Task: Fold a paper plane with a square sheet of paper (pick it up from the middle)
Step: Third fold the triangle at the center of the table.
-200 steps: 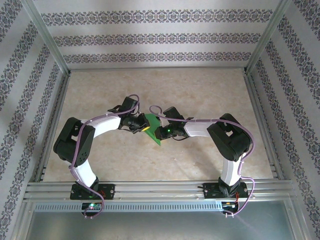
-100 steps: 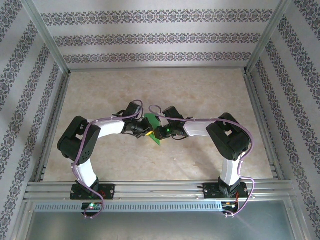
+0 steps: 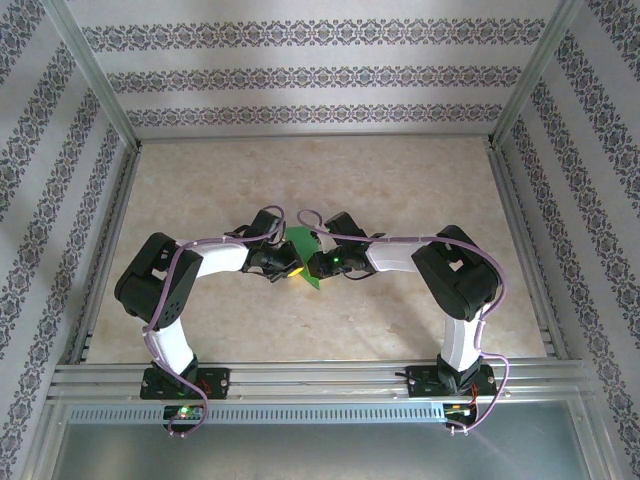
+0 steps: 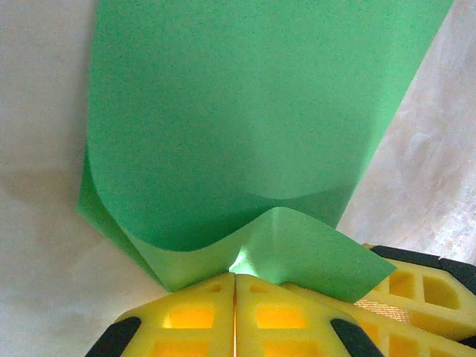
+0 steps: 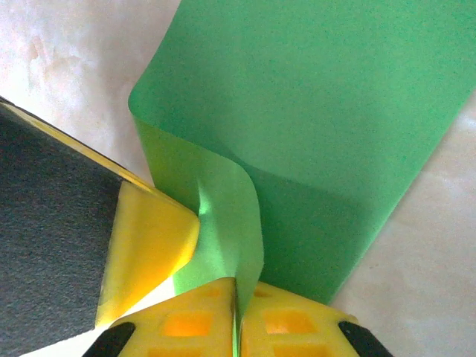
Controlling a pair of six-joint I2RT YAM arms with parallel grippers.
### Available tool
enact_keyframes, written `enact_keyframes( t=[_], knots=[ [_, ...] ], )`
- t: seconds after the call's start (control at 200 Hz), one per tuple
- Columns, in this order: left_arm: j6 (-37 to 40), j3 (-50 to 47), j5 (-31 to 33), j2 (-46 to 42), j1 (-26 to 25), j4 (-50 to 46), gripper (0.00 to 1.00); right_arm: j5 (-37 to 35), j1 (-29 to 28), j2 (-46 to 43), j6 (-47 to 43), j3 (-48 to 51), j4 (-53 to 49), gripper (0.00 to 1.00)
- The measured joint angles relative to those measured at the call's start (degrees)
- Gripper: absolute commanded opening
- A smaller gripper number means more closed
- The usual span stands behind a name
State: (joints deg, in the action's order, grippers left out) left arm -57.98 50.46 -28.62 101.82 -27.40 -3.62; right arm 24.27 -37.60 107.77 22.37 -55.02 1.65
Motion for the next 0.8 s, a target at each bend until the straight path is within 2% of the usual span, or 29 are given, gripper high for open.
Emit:
enact_keyframes(
  t=[0.175,0.39,0.545,0.655,0.804],
  knots=[
    [0.0,0.0,0.2,0.0,0.0,0.0,0.07,0.2,0.0,0.0,0.0,-0.1,-0.2,0.16],
    [0.0,0.0,0.2,0.1,0.0,0.0,0.07,0.9,0.5,-0.7,2.2,-0.3,-0.7,0.27],
    [0.0,0.0,0.3,0.1,0.0,0.0,0.07,0.8,3.3,-4.9,5.0,1.2,-2.2,0.33],
    [0.0,0.0,0.3,0.2,0.0,0.0,0.07,1.1,4.7,-8.9,6.1,2.3,-2.8,0.31],
    [0.0,0.0,0.2,0.2,0.0,0.0,0.07,3.2,4.1,-11.1,6.4,2.4,-3.2,0.2]
  ],
)
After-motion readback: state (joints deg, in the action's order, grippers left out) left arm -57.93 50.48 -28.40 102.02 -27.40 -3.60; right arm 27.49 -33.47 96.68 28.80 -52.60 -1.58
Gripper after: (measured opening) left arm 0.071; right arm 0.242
